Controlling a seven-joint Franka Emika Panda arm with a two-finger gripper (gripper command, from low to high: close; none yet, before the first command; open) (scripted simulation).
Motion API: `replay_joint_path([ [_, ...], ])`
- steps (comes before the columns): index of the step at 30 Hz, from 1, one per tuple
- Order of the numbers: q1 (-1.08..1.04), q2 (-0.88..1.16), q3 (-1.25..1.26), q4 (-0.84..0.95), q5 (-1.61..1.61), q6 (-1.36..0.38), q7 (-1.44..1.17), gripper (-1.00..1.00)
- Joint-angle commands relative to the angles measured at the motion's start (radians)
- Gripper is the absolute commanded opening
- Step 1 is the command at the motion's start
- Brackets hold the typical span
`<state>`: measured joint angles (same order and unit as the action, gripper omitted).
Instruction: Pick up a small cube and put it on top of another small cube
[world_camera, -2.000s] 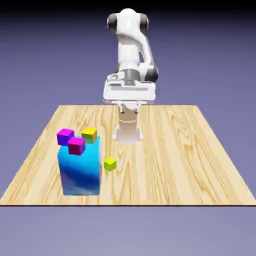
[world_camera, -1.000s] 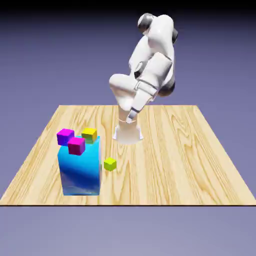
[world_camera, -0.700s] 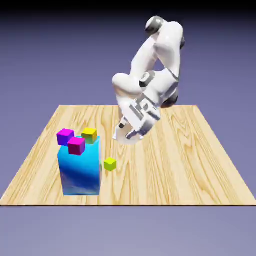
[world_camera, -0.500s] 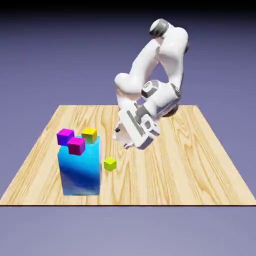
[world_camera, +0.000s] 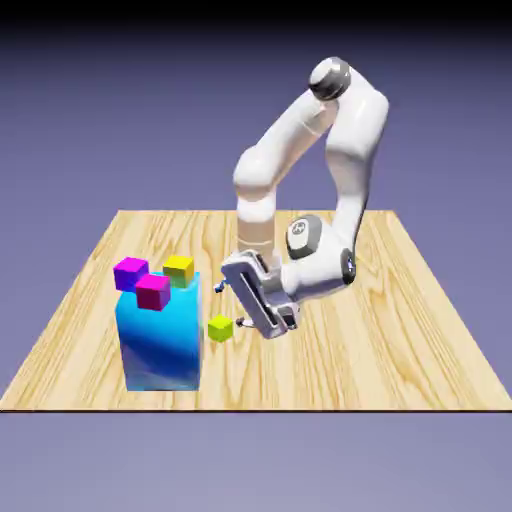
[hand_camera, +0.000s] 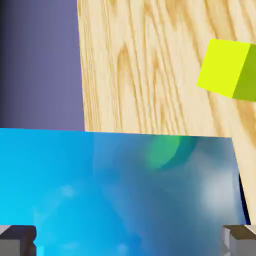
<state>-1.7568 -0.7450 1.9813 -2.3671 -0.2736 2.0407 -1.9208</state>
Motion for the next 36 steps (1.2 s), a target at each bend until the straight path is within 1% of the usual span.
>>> replay_joint_path([
  [1, -0.029, -0.003, 0.032, 0.007, -0.004, -0.016, -0.044, 0.00],
  [20, -0.566, -0.056, 0.634, 0.142, -0.088, -0.319, -0.852, 0.00],
  [21, -0.566, -0.056, 0.634, 0.142, -0.088, -0.319, -0.852, 0.00],
  [24, -0.601, -0.104, 0.630, 0.065, -0.110, -0.189, -0.825, 0.00],
  [25, -0.604, -0.109, 0.629, 0.058, -0.112, -0.176, -0.823, 0.00],
  [26, -0.604, -0.109, 0.629, 0.058, -0.112, -0.176, -0.823, -1.00],
  [27, -0.604, -0.109, 0.629, 0.058, -0.112, -0.176, -0.823, -1.00],
  [30, -0.570, -0.061, 0.634, 0.135, -0.090, -0.307, -0.850, -1.00],
  [36, -0.366, 0.147, 0.427, 0.210, -0.168, -0.465, -0.830, -1.00],
])
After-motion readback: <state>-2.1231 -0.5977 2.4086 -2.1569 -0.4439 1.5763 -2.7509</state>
